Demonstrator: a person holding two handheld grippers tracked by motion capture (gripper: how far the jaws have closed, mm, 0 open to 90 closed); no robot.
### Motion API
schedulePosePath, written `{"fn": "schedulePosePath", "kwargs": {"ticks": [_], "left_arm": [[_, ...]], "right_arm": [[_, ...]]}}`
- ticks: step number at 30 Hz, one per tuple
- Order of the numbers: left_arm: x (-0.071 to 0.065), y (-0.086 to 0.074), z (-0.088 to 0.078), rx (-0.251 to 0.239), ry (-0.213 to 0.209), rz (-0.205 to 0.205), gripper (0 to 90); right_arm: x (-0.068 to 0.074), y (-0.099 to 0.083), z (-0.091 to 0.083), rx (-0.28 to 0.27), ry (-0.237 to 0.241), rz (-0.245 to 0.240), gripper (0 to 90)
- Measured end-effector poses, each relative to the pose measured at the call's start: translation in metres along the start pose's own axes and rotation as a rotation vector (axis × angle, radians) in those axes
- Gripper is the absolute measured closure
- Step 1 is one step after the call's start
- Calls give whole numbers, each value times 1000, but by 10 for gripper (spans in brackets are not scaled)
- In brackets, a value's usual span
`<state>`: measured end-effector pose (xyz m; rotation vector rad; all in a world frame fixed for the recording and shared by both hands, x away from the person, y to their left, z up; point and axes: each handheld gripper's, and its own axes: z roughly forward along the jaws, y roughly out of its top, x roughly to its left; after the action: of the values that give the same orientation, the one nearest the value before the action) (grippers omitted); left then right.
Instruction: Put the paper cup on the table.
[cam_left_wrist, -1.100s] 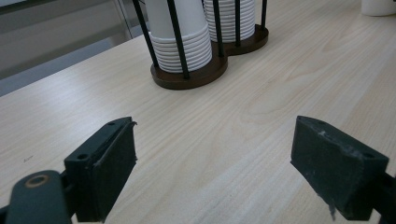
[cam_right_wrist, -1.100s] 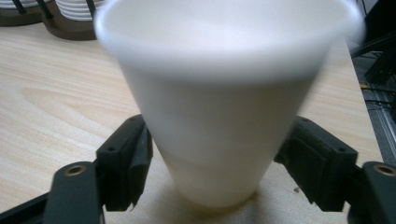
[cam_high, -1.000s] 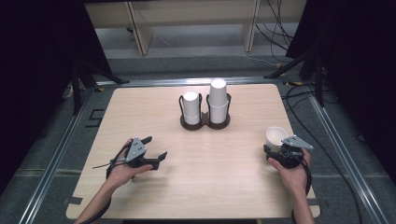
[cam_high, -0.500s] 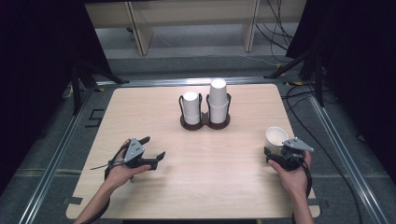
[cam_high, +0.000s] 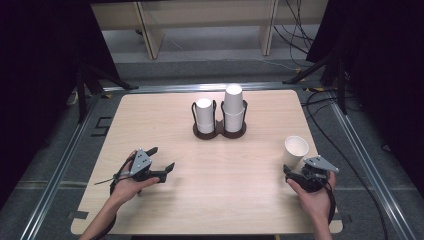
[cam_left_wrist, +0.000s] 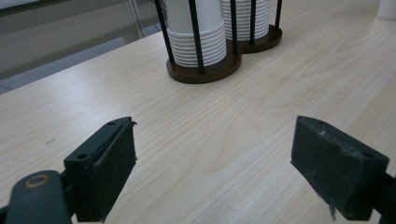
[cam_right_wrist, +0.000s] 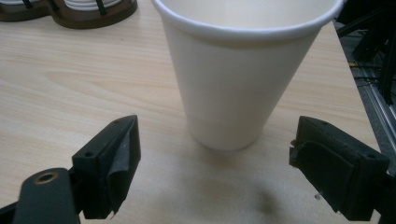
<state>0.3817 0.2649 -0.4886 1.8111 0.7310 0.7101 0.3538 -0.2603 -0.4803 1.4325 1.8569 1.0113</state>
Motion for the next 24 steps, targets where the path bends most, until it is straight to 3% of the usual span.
{"fn": "schedulePosePath", "kwargs": {"ticks": [2,3,4,9,11,12,13,15,16,17,19,20,23,24], "left_arm": [[0,0,-2,14,6,-1,133],[0,0,-3,14,7,-1,133],[0,0,-3,12,9,-3,133],[-1,-2,-4,13,12,-3,133],[0,-2,-3,-1,9,-8,134],[0,-3,-4,-4,11,-7,133],[0,-3,-4,-5,13,-9,134],[-1,-4,-5,-3,16,-18,133],[-1,-5,-5,-3,17,-19,133],[-1,-5,-5,-3,14,-21,133],[-2,-5,-6,12,18,-17,133],[-2,-5,-5,11,16,-22,133],[-3,-4,-5,15,10,-19,133],[-4,-4,-3,-3,6,-22,133]], "right_arm": [[4,-3,-6,-2,-1,50,159],[4,-5,-8,-19,-20,38,159],[5,-6,-11,-28,-3,58,159],[9,-14,-20,-58,-17,55,158],[14,-17,-23,-66,-10,99,158],[12,-18,-25,-72,-18,59,158],[15,-20,-25,-89,-1,97,158],[14,-23,-28,-101,-5,73,158],[18,-25,-30,-90,-4,119,157],[19,-26,-29,-108,-6,136,157],[18,-28,-33,-114,-5,127,156],[15,-28,-32,-146,-7,92,155],[14,-28,-34,-137,2,103,154],[13,-29,-32,-170,-14,94,154]]}}
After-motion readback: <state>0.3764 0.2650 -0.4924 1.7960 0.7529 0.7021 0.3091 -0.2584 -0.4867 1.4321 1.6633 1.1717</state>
